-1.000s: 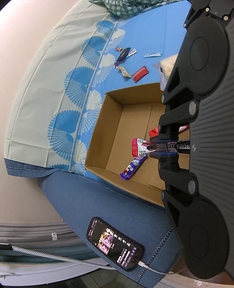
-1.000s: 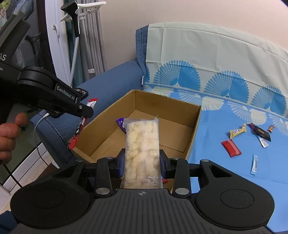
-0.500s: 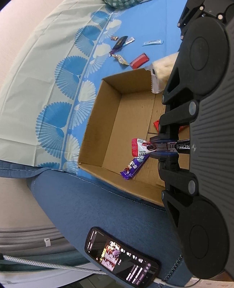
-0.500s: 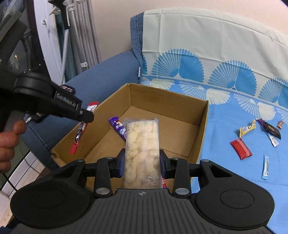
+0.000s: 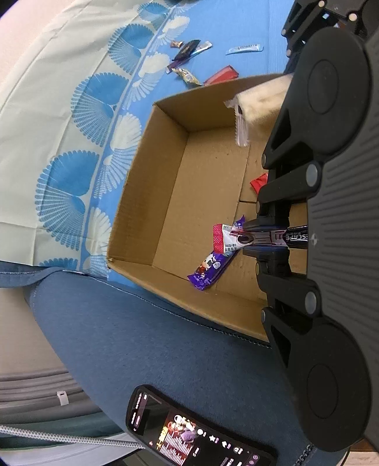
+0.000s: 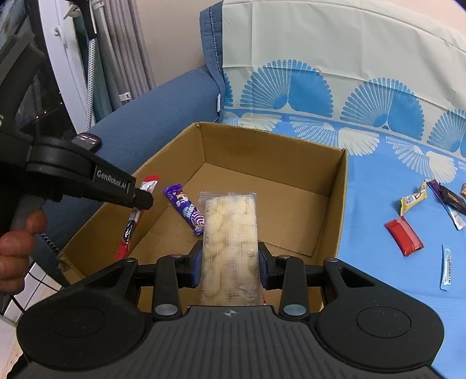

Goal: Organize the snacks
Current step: 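Carry the red stick and cracker pack over the box with both tools, then open both tools to drop the red stick and cracker pack into the box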

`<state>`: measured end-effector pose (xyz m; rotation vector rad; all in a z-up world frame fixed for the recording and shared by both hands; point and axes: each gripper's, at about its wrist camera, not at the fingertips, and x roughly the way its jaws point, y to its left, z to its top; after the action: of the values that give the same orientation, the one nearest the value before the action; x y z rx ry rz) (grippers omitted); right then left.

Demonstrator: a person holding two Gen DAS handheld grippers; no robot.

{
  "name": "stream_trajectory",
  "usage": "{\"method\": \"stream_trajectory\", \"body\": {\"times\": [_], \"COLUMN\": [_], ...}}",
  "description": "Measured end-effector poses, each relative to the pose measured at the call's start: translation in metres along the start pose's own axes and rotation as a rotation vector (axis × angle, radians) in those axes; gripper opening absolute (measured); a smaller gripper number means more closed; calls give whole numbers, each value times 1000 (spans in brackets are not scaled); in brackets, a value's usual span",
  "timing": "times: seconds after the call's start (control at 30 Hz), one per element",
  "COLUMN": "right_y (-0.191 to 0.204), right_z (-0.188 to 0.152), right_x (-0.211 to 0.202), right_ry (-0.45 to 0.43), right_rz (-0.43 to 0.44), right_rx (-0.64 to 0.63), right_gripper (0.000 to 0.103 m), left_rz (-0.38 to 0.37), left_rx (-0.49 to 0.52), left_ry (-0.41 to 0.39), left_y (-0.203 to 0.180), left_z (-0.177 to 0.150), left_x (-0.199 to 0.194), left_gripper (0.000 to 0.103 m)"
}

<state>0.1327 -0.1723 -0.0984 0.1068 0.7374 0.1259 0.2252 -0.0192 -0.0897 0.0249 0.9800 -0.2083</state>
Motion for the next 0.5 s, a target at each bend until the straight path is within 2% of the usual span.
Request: {"method": "stream_trajectory", "body": {"times": [0.4, 0.43, 0.5], "right_y": [-8, -9, -11], "right_z": [3, 4, 5], "right_x": [23, 24, 24], "right_ry": [21, 20, 10], "right_rz": [-14, -16, -24], "right_rx": [10, 11, 16], "right_gripper": [38, 38, 39], "left_rz": [18, 23, 38], "left_rx": [11, 12, 7], "left_ry": [32, 34, 42], "left_y": [-1, -1, 0], "left_z": [2, 2, 4], "left_x": [23, 24, 26], "left_gripper": [11, 13, 25]}}
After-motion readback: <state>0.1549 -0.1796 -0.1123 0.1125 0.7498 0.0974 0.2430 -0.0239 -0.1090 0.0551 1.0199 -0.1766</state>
